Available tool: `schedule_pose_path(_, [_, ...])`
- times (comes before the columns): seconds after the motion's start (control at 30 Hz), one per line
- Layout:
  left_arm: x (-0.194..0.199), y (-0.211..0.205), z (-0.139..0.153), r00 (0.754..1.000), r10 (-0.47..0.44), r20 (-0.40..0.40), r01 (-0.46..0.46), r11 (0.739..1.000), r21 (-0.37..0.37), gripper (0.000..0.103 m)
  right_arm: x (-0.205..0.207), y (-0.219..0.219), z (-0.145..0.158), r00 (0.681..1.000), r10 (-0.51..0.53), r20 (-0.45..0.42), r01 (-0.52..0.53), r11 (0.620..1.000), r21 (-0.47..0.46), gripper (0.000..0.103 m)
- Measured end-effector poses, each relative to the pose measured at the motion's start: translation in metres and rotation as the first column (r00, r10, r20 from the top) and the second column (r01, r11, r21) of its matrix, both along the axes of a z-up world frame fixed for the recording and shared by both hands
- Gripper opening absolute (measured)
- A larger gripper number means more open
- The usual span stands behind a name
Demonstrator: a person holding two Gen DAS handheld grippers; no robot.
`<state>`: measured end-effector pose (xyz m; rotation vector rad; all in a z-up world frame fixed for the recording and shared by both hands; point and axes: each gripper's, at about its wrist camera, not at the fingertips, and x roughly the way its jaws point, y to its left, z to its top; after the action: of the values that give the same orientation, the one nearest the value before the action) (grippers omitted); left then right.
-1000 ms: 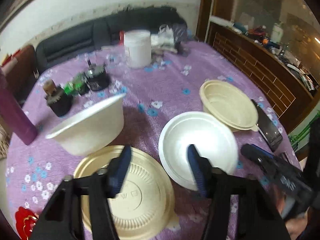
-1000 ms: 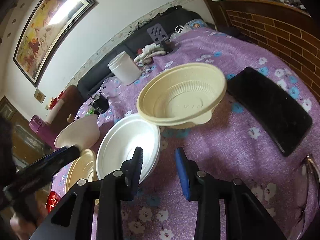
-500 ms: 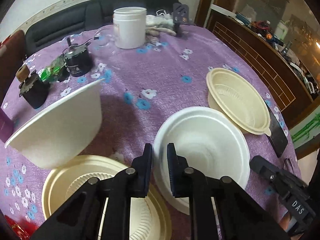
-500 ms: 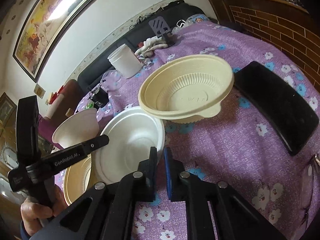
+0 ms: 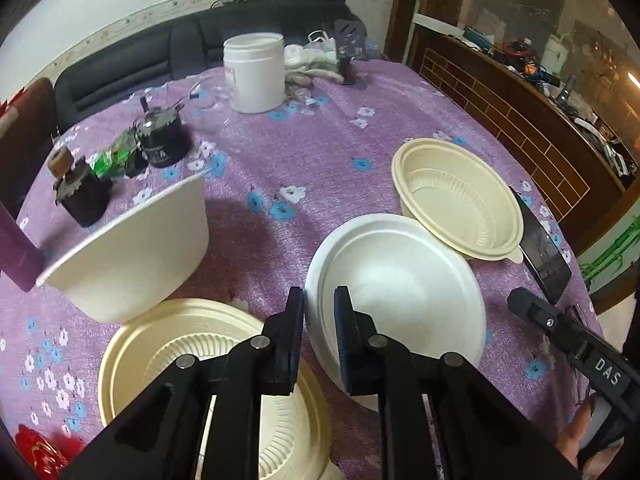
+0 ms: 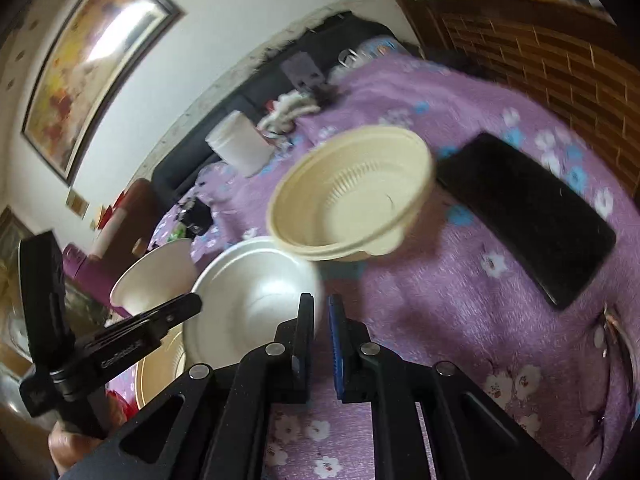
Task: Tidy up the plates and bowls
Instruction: 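Move the left gripper to the rim of the white foam bowl, then close the left gripper on the white plate rim and lift it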
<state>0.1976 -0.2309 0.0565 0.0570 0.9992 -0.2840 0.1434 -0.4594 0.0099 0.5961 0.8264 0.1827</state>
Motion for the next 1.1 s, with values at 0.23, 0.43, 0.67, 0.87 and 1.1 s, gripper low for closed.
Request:
schedule_pose_path(0.23, [0.003,0.003,-0.008,1.000,0.012,-0.014,-0.012,1.000,-0.003,0.015,0.009,0.004,-0.012,0.998,0.042,-0.037,-0.040,0.998,0.056,0.013])
schedule_pose_path(0.43, [0.003,0.003,-0.011,1.000,0.019,-0.016,-0.020,1.000,-0.008,0.016,0.009,-0.003,-0.014,0.999,0.044,-0.030,-0.040,0.991,0.130,0.014])
schedule_pose_path(0.67, [0.003,0.003,-0.012,1.000,0.018,-0.010,-0.018,1.000,0.003,0.016,0.012,0.003,-0.017,0.999,0.043,-0.027,-0.040,0.992,0.120,0.030])
schedule_pose_path(0.87, [-0.002,-0.004,-0.014,1.000,-0.006,-0.009,0.006,1.000,0.010,0.016,0.013,0.014,-0.017,0.997,0.068,-0.021,-0.067,0.996,0.065,0.009])
schedule_pose_path(1.1, [-0.021,-0.006,0.006,0.999,-0.015,0.047,0.014,1.000,0.022,0.016,-0.003,0.006,0.002,0.996,0.081,0.045,-0.085,0.991,0.107,0.008])
